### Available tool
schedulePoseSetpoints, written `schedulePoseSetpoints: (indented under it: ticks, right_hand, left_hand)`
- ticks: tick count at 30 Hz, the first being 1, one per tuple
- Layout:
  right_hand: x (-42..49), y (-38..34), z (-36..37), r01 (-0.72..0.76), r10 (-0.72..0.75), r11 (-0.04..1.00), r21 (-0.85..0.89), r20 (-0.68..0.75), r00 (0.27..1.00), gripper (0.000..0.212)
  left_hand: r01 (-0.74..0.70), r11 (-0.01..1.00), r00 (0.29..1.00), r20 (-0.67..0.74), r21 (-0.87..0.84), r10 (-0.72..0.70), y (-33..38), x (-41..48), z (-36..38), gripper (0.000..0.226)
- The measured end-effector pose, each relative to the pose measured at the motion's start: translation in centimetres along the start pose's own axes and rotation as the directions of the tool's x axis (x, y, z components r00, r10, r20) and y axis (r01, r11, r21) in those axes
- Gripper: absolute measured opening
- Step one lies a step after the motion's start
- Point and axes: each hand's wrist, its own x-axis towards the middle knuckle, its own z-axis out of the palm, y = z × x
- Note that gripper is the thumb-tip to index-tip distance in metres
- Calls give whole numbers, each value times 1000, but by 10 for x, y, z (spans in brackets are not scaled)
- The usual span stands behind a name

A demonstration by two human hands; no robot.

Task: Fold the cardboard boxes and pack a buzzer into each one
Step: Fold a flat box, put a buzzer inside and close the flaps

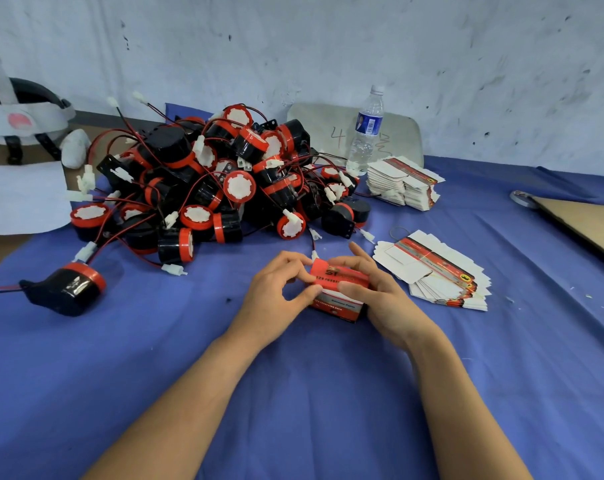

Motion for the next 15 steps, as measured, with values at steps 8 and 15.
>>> schedulePoseSetpoints:
  ticks: [8, 15]
  right_hand:
    - [-1, -3, 1, -32, 32, 998, 49, 9, 999, 56]
    - [1, -1, 1, -11, 10, 999, 45, 16, 1000, 61]
  left_hand:
    - [-65, 996, 989, 135, 60, 56, 1, 0, 3, 12]
    - [-78, 994, 994, 88, 77, 71, 1, 2, 7, 11]
